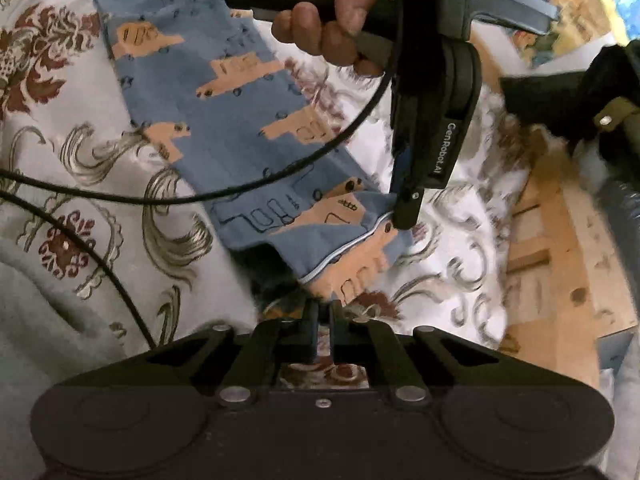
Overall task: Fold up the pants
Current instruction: 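Lift the cuff with both grippers, lay it toward the waistband, release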
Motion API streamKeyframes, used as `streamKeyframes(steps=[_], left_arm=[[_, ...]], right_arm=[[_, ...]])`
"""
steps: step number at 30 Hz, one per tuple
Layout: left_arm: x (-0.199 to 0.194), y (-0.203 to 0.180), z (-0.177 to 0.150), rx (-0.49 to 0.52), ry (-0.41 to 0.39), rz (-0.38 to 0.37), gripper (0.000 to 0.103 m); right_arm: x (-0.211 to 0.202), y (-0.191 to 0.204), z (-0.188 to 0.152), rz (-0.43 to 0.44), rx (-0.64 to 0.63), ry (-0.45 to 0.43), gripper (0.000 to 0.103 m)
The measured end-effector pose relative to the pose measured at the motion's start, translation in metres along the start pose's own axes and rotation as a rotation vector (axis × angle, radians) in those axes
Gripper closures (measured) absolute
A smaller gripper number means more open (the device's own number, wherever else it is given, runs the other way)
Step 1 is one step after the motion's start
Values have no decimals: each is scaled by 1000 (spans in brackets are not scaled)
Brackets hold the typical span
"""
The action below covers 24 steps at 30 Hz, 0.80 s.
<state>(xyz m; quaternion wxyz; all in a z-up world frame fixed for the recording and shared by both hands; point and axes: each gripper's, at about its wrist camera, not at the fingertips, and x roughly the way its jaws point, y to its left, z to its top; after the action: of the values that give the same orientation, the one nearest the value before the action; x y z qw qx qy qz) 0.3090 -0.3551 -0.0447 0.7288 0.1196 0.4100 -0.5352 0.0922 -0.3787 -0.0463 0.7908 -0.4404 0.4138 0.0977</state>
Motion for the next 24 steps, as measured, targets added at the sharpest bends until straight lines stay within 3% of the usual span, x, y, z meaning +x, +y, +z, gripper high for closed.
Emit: streamKeyframes(steps=[4,8,10,12,14,16,19,24], left_arm=[[15,-3,-14,12,4,43,73],[4,1,-22,-10,-64,44,35],[-12,5,-25,-28,-121,47,32],[-34,6,-31,-32,-173,71,24],[-61,9,-48,-39,-230,115,18],[-82,15,-70,-57,-250,135,17],[-106,33,-114,-122,-194,170,18],[-136,78,-187,-262,-90,287,21]], right_arm=[[11,-5,2,71,31,60,98],[12,-9,1,76,26,97,96],[10,-10,-1,66,21,113,87],[7,-13,-1,49,18,119,71],[1,-19,3,34,41,92,70],[1,-27,11,44,107,40,70],[20,-36,25,79,154,-21,73],[65,-55,26,150,275,29,78]])
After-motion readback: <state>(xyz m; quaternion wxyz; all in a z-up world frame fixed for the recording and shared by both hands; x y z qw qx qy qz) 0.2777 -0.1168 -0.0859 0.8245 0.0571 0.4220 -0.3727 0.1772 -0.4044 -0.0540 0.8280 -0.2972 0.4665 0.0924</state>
